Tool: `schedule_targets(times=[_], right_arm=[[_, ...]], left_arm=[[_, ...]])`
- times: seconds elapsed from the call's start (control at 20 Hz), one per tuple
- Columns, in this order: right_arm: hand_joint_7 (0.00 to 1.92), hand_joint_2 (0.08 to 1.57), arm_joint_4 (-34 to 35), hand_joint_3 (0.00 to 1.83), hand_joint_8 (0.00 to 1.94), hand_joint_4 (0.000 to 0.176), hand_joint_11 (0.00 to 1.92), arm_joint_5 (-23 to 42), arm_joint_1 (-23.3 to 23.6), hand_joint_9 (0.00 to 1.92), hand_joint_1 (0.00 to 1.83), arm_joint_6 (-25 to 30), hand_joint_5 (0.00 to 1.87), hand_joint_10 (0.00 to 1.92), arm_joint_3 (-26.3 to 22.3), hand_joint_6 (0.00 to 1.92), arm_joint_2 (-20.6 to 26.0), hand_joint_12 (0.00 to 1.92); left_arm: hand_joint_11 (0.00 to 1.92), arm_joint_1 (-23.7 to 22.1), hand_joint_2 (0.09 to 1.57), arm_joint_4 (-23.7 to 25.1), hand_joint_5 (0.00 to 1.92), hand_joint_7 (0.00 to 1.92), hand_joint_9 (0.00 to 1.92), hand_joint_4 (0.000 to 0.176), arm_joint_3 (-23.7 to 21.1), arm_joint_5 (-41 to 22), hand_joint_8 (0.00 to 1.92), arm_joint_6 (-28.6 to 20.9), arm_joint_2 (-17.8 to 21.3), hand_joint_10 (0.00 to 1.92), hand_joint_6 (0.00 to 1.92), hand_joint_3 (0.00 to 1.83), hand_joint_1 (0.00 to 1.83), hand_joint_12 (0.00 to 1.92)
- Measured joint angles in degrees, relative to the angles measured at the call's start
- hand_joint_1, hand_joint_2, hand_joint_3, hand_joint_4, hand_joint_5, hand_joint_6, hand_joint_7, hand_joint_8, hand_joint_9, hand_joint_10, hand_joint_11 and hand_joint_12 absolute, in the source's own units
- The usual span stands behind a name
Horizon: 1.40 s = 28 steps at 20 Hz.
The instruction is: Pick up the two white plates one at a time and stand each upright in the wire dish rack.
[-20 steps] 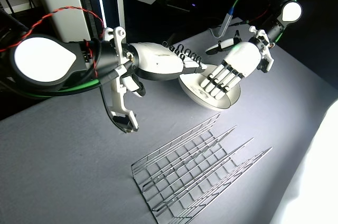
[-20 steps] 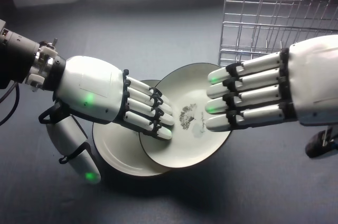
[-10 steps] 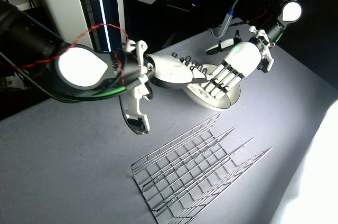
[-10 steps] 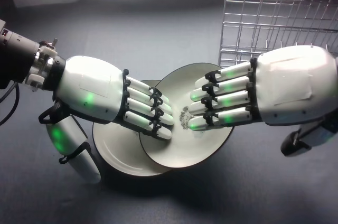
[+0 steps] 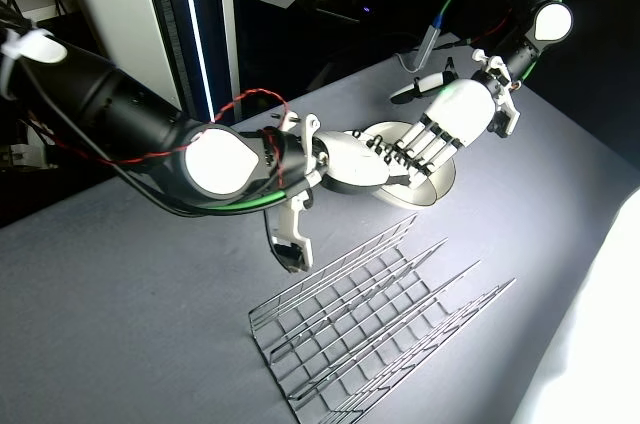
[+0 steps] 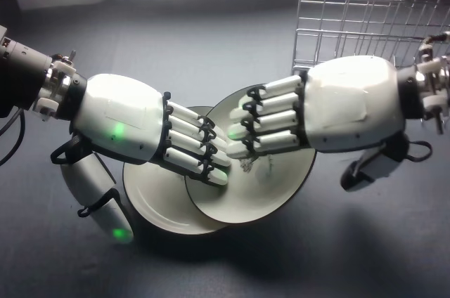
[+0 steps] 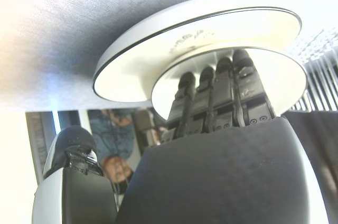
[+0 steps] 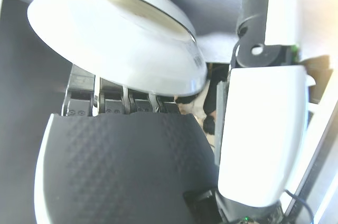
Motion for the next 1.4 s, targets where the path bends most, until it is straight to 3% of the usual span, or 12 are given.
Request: schedule_targets(times=[0.15,0.35,0.5,0.65,0.75,0.85,1.0,1.05,1.15,1.3,1.35,1.4], right_arm=[[0.00,0.82,0.15,0.00,0.00,0.000,0.00,-0.57,0.37,0.00,1.07,0.02,0.00,0.00,0.11,0.00,-0.94,0.33],[0.00,0.84,0.15,0.01,0.00,0.000,0.00,-1.64,-0.35,0.00,1.07,0.00,0.00,0.00,0.11,0.00,-1.42,0.09],[0.00,0.84,0.20,0.01,0.00,0.000,0.01,-1.86,-1.18,0.00,1.07,0.13,0.00,0.00,0.15,0.00,-1.53,0.02],[0.00,0.92,0.63,0.02,0.00,0.000,0.00,-1.81,-1.44,0.00,1.14,0.15,0.00,0.00,0.20,0.00,-1.60,0.37],[0.00,0.95,0.66,0.02,0.00,0.000,0.00,-1.46,-1.49,0.00,1.30,0.17,0.00,0.00,0.72,0.00,-1.88,0.55],[0.00,0.96,0.66,0.01,0.00,0.000,0.00,-0.98,-1.49,0.00,1.39,0.17,0.00,0.00,1.46,0.00,-2.25,0.71],[0.00,1.01,0.68,0.02,0.00,0.000,0.00,-0.59,-1.49,0.02,1.48,0.20,0.03,0.01,2.10,0.01,-2.54,0.74],[0.03,1.00,0.68,0.01,0.01,0.000,0.00,-0.59,-1.49,0.07,1.51,0.20,0.07,0.02,2.10,0.02,-2.54,0.91],[0.25,0.99,0.70,0.00,0.03,0.000,0.01,-0.61,-1.49,0.29,1.45,0.20,0.27,0.08,2.10,0.05,-2.54,1.30],[0.80,1.10,0.94,0.01,0.05,0.000,0.41,-0.63,-1.49,0.81,1.44,0.02,0.71,0.15,2.12,0.08,-2.64,1.27],[0.82,1.19,1.42,0.00,0.91,0.000,0.52,-0.55,-1.46,0.81,1.36,0.04,0.69,1.11,2.14,1.11,-2.91,1.35],[0.84,1.18,1.81,0.00,1.05,0.000,0.58,-0.37,-1.33,0.81,1.35,0.00,0.75,1.33,2.05,1.25,-3.30,1.42]], left_arm=[[0.00,0.00,1.02,-0.02,0.08,0.06,0.06,0.000,0.00,0.02,0.00,0.02,0.00,0.00,0.00,0.00,0.00,0.26],[0.00,0.00,1.02,0.00,0.08,0.06,0.07,0.000,0.00,0.02,0.00,0.02,0.00,0.00,0.00,0.00,0.00,0.29],[0.00,0.00,1.01,0.09,0.06,0.04,0.04,0.000,0.00,0.04,0.00,0.07,0.02,0.00,0.00,0.00,0.00,0.23],[0.00,-0.07,1.01,0.13,0.08,0.05,0.06,0.000,0.00,0.04,0.00,0.11,0.02,0.00,0.00,0.00,0.00,0.26],[0.00,-0.07,1.02,0.13,0.07,0.05,0.05,0.000,0.00,0.07,0.00,0.11,0.02,0.00,0.00,0.00,0.00,0.23],[0.00,-0.07,1.01,0.13,0.07,0.05,0.05,0.000,0.00,0.07,0.00,0.11,0.07,0.00,0.00,0.00,0.00,0.22],[0.00,-0.04,1.01,0.13,0.08,0.06,0.05,0.000,0.00,0.09,0.00,0.11,0.07,0.00,0.00,0.00,0.00,0.22],[0.00,-0.07,1.01,0.13,0.07,0.06,0.05,0.000,0.00,0.09,0.00,0.11,0.07,0.00,0.00,0.00,0.00,0.24],[0.00,0.09,1.00,0.07,0.07,0.05,0.05,0.000,0.00,0.09,0.00,0.13,0.09,0.00,0.00,0.00,0.00,0.24],[0.00,0.20,1.00,-0.11,0.08,0.06,0.06,0.000,0.00,0.11,0.00,0.15,0.13,0.00,0.00,0.00,0.00,0.27],[0.00,0.24,1.00,-0.22,0.09,0.07,0.06,0.000,0.00,0.11,0.00,0.17,0.13,0.00,0.00,0.00,0.00,0.25],[0.00,0.24,1.00,-0.24,0.08,0.06,0.06,0.000,0.00,0.15,0.00,0.17,0.11,0.00,0.00,0.00,0.00,0.24]])
